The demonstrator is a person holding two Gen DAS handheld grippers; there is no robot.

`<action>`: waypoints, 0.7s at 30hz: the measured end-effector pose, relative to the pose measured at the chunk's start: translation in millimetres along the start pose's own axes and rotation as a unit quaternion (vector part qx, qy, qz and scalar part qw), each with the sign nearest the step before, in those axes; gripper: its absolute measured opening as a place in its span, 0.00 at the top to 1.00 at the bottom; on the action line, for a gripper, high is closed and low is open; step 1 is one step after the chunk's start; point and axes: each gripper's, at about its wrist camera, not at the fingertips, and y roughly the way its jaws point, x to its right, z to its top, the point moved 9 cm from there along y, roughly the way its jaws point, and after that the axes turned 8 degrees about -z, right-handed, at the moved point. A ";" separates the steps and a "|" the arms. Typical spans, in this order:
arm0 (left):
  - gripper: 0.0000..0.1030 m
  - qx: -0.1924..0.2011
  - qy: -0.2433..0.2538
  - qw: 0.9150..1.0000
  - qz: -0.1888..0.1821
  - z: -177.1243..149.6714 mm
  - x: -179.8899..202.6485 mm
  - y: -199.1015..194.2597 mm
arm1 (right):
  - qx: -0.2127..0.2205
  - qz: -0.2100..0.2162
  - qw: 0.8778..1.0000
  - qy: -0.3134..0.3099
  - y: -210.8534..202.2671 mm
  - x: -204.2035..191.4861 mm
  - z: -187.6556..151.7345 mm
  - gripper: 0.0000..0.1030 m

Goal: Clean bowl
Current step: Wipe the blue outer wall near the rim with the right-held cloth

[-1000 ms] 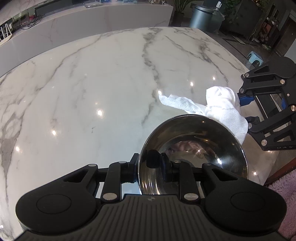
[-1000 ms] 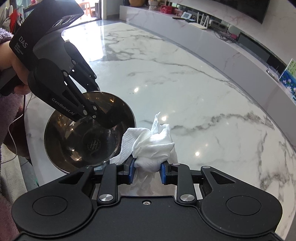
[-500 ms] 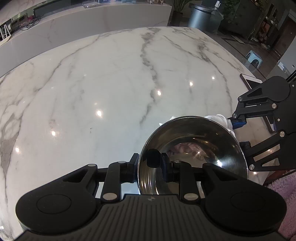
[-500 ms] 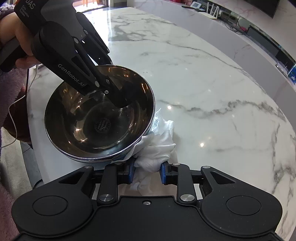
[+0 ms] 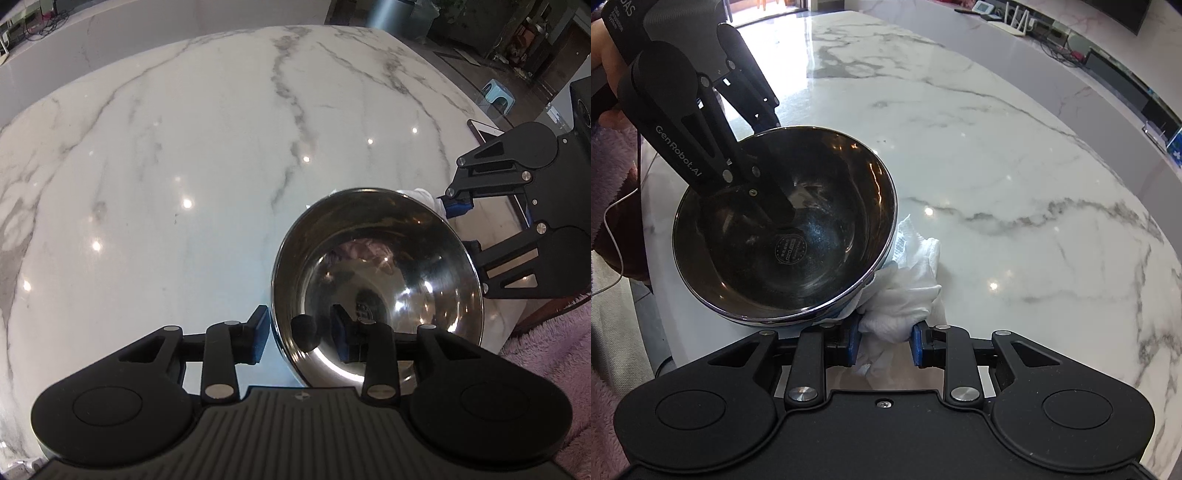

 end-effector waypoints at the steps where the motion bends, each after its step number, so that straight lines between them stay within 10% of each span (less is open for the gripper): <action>1: 0.67 -0.001 -0.005 1.000 -0.006 -1.3 0.7 0.3 | 0.000 0.000 1.000 0.000 0.2 0.0 -0.1 0.76; 21: 0.78 0.069 -0.010 0.997 0.025 -11.2 3.5 -5.7 | 0.001 -0.008 1.000 -0.011 -1.5 -3.3 -1.9 0.76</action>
